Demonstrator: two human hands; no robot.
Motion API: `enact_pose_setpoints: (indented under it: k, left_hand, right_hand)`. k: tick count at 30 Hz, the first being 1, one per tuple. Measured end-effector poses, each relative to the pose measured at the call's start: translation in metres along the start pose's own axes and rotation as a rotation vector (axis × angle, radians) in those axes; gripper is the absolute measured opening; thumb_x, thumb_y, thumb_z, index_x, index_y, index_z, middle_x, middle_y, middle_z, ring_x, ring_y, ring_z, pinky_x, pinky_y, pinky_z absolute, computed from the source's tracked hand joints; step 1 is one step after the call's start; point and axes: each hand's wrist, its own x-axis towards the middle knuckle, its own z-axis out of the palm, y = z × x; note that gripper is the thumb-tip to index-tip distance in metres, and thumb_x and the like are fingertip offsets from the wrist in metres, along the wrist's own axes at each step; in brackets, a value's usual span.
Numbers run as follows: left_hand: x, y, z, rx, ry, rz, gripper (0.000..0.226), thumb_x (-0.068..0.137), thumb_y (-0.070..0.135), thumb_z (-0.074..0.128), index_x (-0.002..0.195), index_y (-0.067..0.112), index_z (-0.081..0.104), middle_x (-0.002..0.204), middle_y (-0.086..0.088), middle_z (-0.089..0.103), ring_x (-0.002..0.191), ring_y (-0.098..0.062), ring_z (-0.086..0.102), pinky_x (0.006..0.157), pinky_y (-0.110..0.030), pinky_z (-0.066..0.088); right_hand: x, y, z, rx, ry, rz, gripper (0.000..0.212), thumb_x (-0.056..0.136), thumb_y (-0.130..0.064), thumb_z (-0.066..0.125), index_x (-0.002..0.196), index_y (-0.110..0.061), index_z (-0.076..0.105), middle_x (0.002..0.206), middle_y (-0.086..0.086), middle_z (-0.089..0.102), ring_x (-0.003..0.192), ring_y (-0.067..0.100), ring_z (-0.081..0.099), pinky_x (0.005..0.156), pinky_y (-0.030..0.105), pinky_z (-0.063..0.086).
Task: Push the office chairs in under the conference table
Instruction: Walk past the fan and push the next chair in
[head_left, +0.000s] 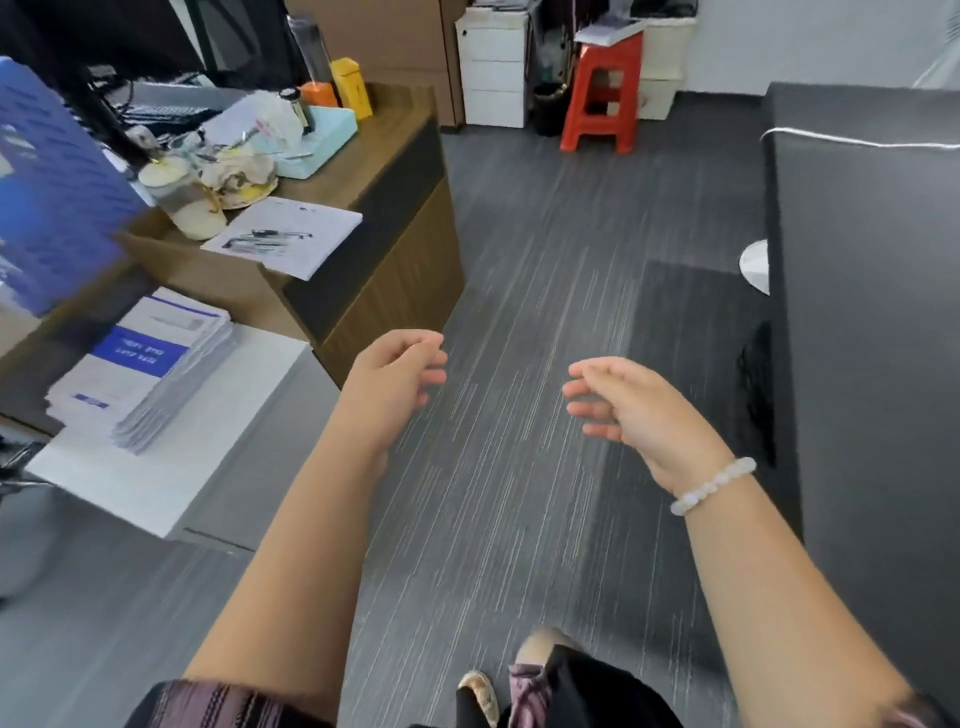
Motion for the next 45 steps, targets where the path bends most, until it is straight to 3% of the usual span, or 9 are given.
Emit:
enact_pose_setpoints:
  k: [10, 13, 17, 21, 24, 29, 34, 39, 45]
  left_hand:
    - [0.169, 0.045, 0.055, 0.069, -0.174, 0.017, 0.013, 0.096, 0.029, 0.049, 0.091, 0.031, 0.061, 0.098, 0.01, 0.065, 0.091, -0.003, 0.059, 0.075, -0.021, 0.045]
    - [0.245, 0.081, 0.088, 0.049, -0.171, 0.042, 0.014, 0.096, 0.027, 0.049, 0.098, 0.028, 0.063, 0.103, 0.005, 0.066, 0.096, -0.008, 0.063, 0.082, -0.027, 0.05]
    - [0.339, 0.151, 0.144, 0.009, -0.153, 0.049, 0.015, 0.095, 0.022, 0.049, 0.101, 0.022, 0.063, 0.104, 0.001, 0.066, 0.094, -0.012, 0.064, 0.086, -0.033, 0.051]
    - [0.42, 0.216, 0.202, -0.012, -0.144, 0.163, 0.013, 0.094, 0.023, 0.052, 0.1, 0.022, 0.064, 0.096, 0.005, 0.062, 0.089, -0.009, 0.057, 0.082, -0.028, 0.046]
    - [0.47, 0.248, 0.233, -0.01, -0.188, 0.202, 0.016, 0.094, 0.027, 0.052, 0.105, 0.027, 0.064, 0.099, 0.017, 0.059, 0.097, -0.002, 0.054, 0.09, -0.029, 0.043]
    - [0.566, 0.293, 0.299, -0.084, -0.265, 0.182, 0.017, 0.094, 0.023, 0.053, 0.108, 0.027, 0.061, 0.108, 0.008, 0.061, 0.098, -0.01, 0.061, 0.085, -0.031, 0.05]
    - [0.679, 0.343, 0.373, -0.141, -0.334, 0.212, 0.02, 0.09, 0.02, 0.058, 0.11, 0.025, 0.061, 0.101, 0.005, 0.062, 0.083, -0.009, 0.063, 0.066, -0.023, 0.047]
    - [0.803, 0.413, 0.439, -0.106, -0.369, 0.285, 0.015, 0.092, 0.015, 0.052, 0.094, 0.026, 0.062, 0.088, 0.006, 0.061, 0.068, -0.008, 0.055, 0.056, -0.021, 0.039]
    - [0.935, 0.48, 0.502, -0.056, -0.409, 0.253, 0.016, 0.093, 0.019, 0.051, 0.096, 0.025, 0.066, 0.087, 0.006, 0.063, 0.07, -0.008, 0.056, 0.062, -0.022, 0.041]
  right_hand:
    - [0.139, -0.039, -0.053, 0.16, 0.245, 0.028, 0.016, 0.097, -0.033, 0.05, 0.101, -0.026, 0.063, 0.114, -0.002, 0.066, 0.105, 0.016, 0.064, 0.094, 0.037, 0.051]
    - [0.211, -0.065, -0.081, 0.208, 0.282, -0.006, 0.017, 0.096, -0.032, 0.052, 0.11, -0.027, 0.06, 0.116, -0.001, 0.063, 0.103, 0.017, 0.065, 0.091, 0.036, 0.053]
    - [0.31, -0.133, -0.129, 0.121, 0.294, -0.07, 0.032, 0.098, -0.029, 0.048, 0.13, -0.029, 0.049, 0.116, -0.003, 0.063, 0.101, 0.015, 0.066, 0.085, 0.032, 0.055]
    - [0.389, -0.198, -0.18, -0.014, 0.308, -0.162, 0.034, 0.097, -0.023, 0.05, 0.13, -0.031, 0.051, 0.109, -0.007, 0.064, 0.101, 0.013, 0.063, 0.09, 0.033, 0.052]
    - [0.432, -0.224, -0.207, -0.043, 0.306, -0.19, 0.039, 0.096, -0.018, 0.052, 0.132, -0.031, 0.05, 0.108, -0.011, 0.062, 0.105, 0.014, 0.061, 0.09, 0.032, 0.051]
    - [0.511, -0.25, -0.255, -0.015, 0.343, -0.166, 0.051, 0.095, -0.015, 0.054, 0.14, -0.035, 0.039, 0.116, -0.007, 0.061, 0.105, 0.017, 0.063, 0.092, 0.036, 0.052]
    - [0.62, -0.283, -0.305, 0.098, 0.476, -0.142, 0.051, 0.094, -0.019, 0.056, 0.141, -0.03, 0.037, 0.11, -0.004, 0.062, 0.097, 0.014, 0.067, 0.081, 0.03, 0.053]
    - [0.756, -0.342, -0.351, 0.157, 0.566, -0.154, 0.032, 0.094, -0.017, 0.056, 0.126, -0.017, 0.053, 0.109, 0.005, 0.064, 0.079, 0.013, 0.064, 0.062, 0.024, 0.045]
    - [0.886, -0.394, -0.401, 0.262, 0.607, -0.117, 0.026, 0.095, -0.017, 0.055, 0.12, -0.022, 0.055, 0.097, 0.0, 0.069, 0.074, 0.013, 0.065, 0.06, 0.024, 0.046]
